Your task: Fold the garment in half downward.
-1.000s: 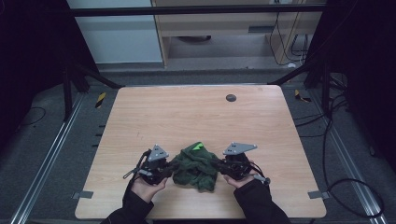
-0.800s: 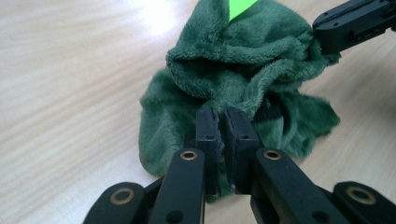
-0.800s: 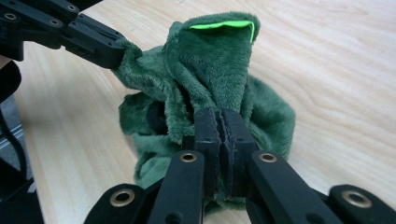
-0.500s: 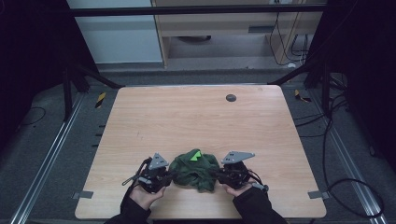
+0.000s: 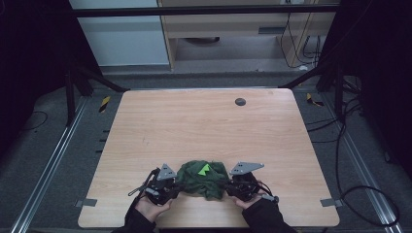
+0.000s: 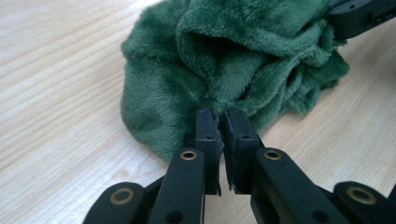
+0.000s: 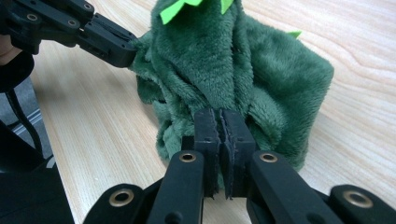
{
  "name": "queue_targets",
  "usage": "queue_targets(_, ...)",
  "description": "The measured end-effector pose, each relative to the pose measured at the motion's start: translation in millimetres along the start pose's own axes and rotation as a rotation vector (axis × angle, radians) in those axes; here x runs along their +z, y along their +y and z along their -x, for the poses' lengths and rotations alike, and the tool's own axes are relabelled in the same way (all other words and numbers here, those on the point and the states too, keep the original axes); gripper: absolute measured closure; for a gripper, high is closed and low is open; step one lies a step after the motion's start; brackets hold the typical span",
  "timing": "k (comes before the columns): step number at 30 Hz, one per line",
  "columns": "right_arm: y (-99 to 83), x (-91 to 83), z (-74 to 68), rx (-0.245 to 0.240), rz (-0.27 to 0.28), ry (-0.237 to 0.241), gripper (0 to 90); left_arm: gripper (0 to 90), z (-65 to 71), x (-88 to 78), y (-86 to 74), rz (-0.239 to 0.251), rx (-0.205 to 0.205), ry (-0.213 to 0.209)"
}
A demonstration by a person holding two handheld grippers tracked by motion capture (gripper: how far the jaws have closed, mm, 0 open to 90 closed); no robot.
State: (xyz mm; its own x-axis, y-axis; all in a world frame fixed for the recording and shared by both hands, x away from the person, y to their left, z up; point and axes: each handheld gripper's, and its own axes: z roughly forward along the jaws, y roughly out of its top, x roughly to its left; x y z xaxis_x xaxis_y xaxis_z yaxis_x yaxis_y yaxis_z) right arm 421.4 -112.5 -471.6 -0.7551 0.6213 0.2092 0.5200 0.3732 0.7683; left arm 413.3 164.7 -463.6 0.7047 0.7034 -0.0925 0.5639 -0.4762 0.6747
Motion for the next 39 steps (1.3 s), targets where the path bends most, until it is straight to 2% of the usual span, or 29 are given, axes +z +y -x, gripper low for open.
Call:
queue_targets(9, -3.6, 3.3, 1.8, -0.005, -0.022, -0.009, 85.6, 84.7, 2.0, 5.7, -2.3, -0.021, 0.006, 0.001)
queue_targets(15, -3.1, 2.8, 0.8, -0.005, -0.022, -0.009, 84.7, 81.1, 3.3, 5.3, -2.4, -0.010, 0.007, 0.002)
queue_targets(21, 1.4, -5.1, 1.0, -0.004, 0.018, -0.005, 83.3, 72.3, -0.7, -5.9, 1.2, 0.030, 0.001, 0.018)
queue_targets(23, 3.5, -8.6, 1.4, 0.000, 0.036, -0.006, 82.4, 70.3, -3.4, -11.3, 3.0, 0.055, -0.018, 0.023)
queue_targets(27, 7.8, -15.6, 4.0, 0.002, 0.067, -0.013, 81.2, 67.8, -8.9, -20.5, 6.9, 0.094, -0.027, 0.037)
queue_targets(32, 15.2, -24.6, 10.0, 0.010, 0.100, -0.027, 80.6, 68.1, -20.8, -28.4, 14.2, 0.137, -0.069, 0.051)
queue_targets(37, 20.5, -26.2, 14.2, 0.009, 0.114, -0.039, 80.8, 72.2, -28.1, -30.1, 22.5, 0.150, -0.074, 0.065)
queue_targets(38, 25.9, -25.4, 18.1, 0.006, 0.121, -0.060, 81.5, 73.4, -33.2, -30.7, 28.9, 0.157, -0.074, 0.076)
queue_targets(39, 25.9, -25.4, 18.1, 0.006, 0.121, -0.060, 81.5, 75.2, -33.2, -30.7, 28.9, 0.157, -0.074, 0.076)
